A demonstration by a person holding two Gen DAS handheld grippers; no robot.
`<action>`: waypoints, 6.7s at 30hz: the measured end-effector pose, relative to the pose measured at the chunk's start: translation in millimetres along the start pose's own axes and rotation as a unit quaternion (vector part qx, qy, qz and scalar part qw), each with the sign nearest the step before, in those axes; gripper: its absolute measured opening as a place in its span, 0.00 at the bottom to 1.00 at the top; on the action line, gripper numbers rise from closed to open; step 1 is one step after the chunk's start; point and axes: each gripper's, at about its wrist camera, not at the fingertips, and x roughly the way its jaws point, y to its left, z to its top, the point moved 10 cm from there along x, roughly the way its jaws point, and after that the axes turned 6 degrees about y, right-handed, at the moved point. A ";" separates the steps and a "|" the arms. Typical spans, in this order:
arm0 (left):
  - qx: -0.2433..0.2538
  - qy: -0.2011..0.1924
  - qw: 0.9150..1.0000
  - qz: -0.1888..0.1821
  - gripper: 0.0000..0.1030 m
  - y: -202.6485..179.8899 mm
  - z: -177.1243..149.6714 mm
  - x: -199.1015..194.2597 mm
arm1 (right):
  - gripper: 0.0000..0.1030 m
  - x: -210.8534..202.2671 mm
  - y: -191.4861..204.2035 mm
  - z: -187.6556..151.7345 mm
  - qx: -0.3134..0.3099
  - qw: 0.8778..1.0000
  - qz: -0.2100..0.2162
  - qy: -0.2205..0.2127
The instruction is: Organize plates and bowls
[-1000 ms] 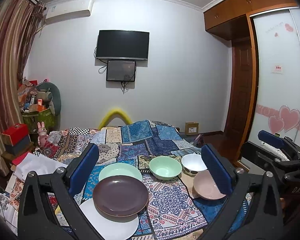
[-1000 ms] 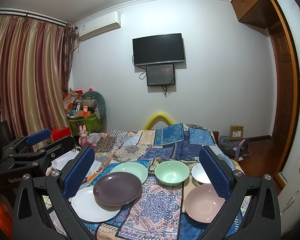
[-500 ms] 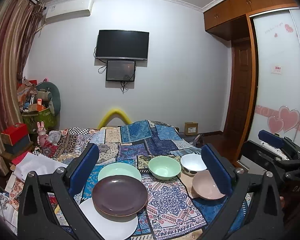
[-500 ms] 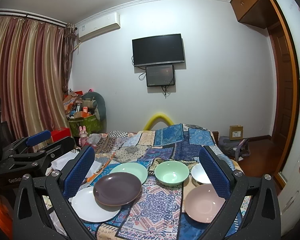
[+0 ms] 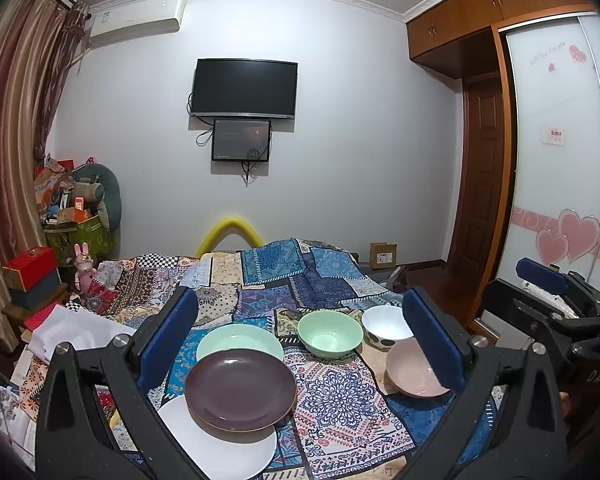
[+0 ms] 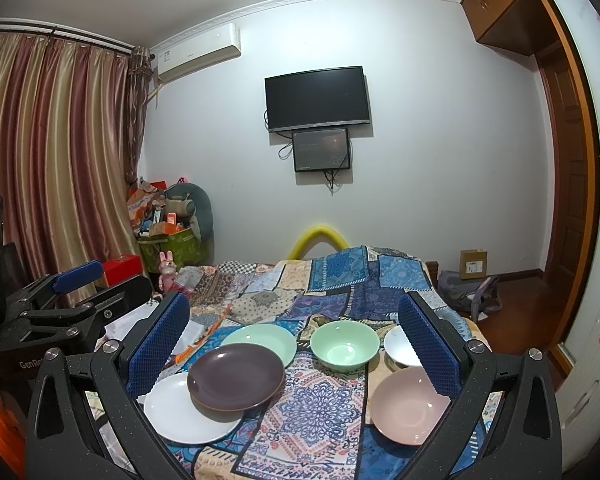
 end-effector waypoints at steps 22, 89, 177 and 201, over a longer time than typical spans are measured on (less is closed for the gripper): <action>-0.009 0.020 1.000 -0.019 1.00 11.4 -8.4 14.8 | 1.00 21.1 3.4 -11.0 0.007 1.000 0.010 0.026; -0.109 0.379 0.919 -0.015 0.24 207.9 -228.9 257.1 | 0.30 269.1 31.1 -200.9 0.042 0.917 0.079 0.388; -0.079 0.419 0.901 -0.082 0.21 23.4 -238.3 222.7 | 0.25 139.7 -86.8 -220.5 0.160 0.923 0.037 0.349; -0.084 0.451 0.886 -0.072 0.22 27.7 -264.0 236.1 | 0.28 146.9 -89.2 -234.7 0.142 0.916 0.013 0.374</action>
